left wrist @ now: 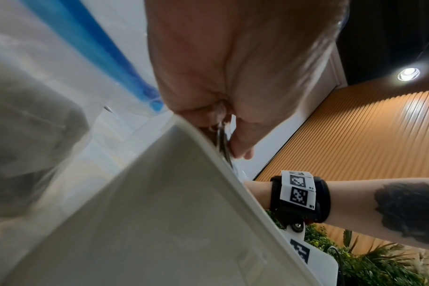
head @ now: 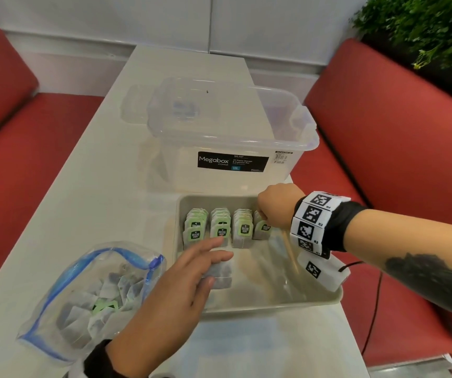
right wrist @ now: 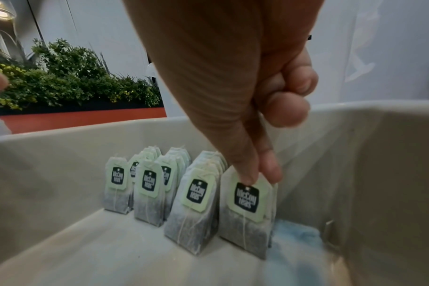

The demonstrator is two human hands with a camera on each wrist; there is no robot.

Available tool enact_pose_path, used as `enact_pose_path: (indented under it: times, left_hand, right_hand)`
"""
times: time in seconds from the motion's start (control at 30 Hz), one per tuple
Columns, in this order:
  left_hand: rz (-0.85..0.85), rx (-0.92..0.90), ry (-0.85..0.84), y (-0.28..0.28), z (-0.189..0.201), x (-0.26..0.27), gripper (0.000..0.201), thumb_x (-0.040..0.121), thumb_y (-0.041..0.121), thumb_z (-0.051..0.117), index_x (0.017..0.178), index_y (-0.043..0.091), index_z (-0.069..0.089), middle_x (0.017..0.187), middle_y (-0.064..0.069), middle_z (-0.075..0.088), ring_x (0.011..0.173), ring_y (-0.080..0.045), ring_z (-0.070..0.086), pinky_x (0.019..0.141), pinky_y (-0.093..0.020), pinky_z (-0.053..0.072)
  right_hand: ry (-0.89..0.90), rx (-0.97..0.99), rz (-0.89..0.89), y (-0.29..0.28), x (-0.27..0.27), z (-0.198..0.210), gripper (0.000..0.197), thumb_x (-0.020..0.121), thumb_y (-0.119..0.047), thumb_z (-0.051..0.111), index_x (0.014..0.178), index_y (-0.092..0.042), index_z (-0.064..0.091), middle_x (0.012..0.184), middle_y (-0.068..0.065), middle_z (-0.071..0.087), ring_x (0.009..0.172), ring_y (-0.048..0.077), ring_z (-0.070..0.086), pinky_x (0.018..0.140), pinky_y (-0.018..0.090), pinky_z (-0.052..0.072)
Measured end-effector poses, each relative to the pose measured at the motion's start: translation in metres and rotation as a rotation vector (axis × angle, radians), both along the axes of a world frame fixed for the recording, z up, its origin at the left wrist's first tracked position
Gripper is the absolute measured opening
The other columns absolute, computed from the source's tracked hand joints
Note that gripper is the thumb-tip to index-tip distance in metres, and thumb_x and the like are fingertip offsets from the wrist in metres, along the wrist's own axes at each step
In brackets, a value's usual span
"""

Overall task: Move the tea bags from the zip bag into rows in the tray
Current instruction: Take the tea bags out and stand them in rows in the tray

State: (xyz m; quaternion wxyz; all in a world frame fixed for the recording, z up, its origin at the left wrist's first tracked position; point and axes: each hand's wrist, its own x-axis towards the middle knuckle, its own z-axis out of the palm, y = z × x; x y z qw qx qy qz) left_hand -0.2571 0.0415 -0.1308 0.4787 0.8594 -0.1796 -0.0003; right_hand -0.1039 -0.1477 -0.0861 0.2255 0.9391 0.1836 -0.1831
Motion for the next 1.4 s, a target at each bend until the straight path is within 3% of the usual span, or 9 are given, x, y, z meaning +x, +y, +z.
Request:
enact_pose_path:
  times: [0.23,0.47,0.57,0.7,0.87,0.97,1.07,1.2,1.4]
  left_hand:
    - [0.026,-0.038,0.011,0.000,0.001,-0.002,0.046,0.092,0.006,0.051,0.114,0.046,0.051,0.133,0.038,0.032,0.126,0.015,0.031,0.090,0.002,0.030]
    - [0.148,-0.142,0.104,0.002,0.003,0.001,0.047,0.089,0.014,0.059,0.120,0.048,0.049,0.125,0.031,0.047,0.113,0.007,0.049,0.095,-0.035,0.049]
    - [0.262,-0.201,0.167,0.004,0.007,0.006,0.046,0.086,0.014,0.063,0.120,0.043,0.050,0.121,0.025,0.054,0.096,0.003,0.061,0.087,-0.035,0.054]
    - [0.344,-0.405,0.245,0.003,0.016,0.012,0.041,0.084,0.004,0.064,0.111,0.033,0.054,0.118,0.016,0.057,0.103,0.006,0.057,0.074,-0.031,0.058]
    - [0.336,-0.536,0.339,0.004,0.028,0.012,0.032,0.086,0.004,0.062,0.110,0.025,0.058,0.120,0.006,0.057,0.100,-0.019,0.065,0.070,-0.023,0.057]
    - [0.293,-0.610,0.370,0.004,0.034,0.008,0.034,0.085,0.004,0.062,0.114,0.020,0.058,0.122,0.002,0.058,0.089,-0.021,0.070,0.072,-0.024,0.056]
    - [0.286,-0.630,0.357,0.005,0.037,0.006,0.037,0.085,-0.001,0.060,0.117,0.017,0.058,0.121,0.001,0.059,0.086,-0.018,0.071,0.071,-0.022,0.056]
    - [0.307,-0.494,0.306,0.007,0.038,0.004,0.027,0.085,-0.003,0.060,0.101,0.018,0.062,0.122,-0.002,0.058,0.085,-0.014,0.071,0.068,-0.023,0.057]
    - [0.080,-0.279,0.253,-0.003,0.046,-0.001,0.036,0.083,-0.004,0.062,0.089,0.030,0.067,0.120,0.021,0.051,0.096,-0.001,0.061,0.066,-0.022,0.055]
  right_hand:
    - [-0.081,-0.003,0.019,-0.002,-0.001,0.001,0.018,0.089,-0.014,0.051,0.097,-0.011,0.066,0.096,0.006,0.067,0.070,0.025,0.049,0.064,0.028,0.040]
    - [-0.083,0.119,0.009,-0.003,-0.006,0.015,0.017,0.087,-0.026,0.055,0.094,-0.017,0.067,0.085,0.001,0.063,0.072,0.022,0.054,0.062,0.027,0.039]
    - [-0.059,0.422,0.068,0.003,-0.025,0.032,0.013,0.086,-0.032,0.056,0.089,-0.024,0.066,0.086,-0.005,0.066,0.079,0.018,0.059,0.063,0.026,0.041]
    - [0.029,0.745,0.245,0.019,-0.074,0.043,0.023,0.078,-0.043,0.069,0.096,-0.029,0.063,0.092,-0.014,0.060,0.082,0.010,0.054,0.068,0.027,0.042]
    - [-0.141,0.820,0.436,0.029,-0.104,0.023,0.045,0.062,-0.030,0.081,0.092,-0.025,0.048,0.080,-0.005,0.062,0.071,0.019,0.060,0.054,0.026,0.035]
    - [-0.243,0.873,0.387,0.030,-0.104,0.016,0.029,0.077,-0.025,0.062,0.099,-0.029,0.043,0.080,-0.004,0.065,0.072,0.024,0.063,0.054,0.029,0.038]
    - [-0.187,0.978,0.216,0.023,-0.105,0.018,0.031,0.088,-0.015,0.052,0.114,-0.031,0.049,0.097,-0.003,0.068,0.086,0.028,0.064,0.069,0.039,0.050]
    - [-0.127,1.202,-0.011,0.015,-0.102,0.024,0.044,0.087,-0.004,0.057,0.125,-0.024,0.047,0.098,-0.002,0.064,0.078,0.015,0.062,0.069,0.024,0.045]
    - [0.070,1.481,-0.180,0.012,-0.102,0.026,0.049,0.082,0.005,0.061,0.108,-0.034,0.049,0.094,0.010,0.059,0.068,0.013,0.058,0.070,0.028,0.052]
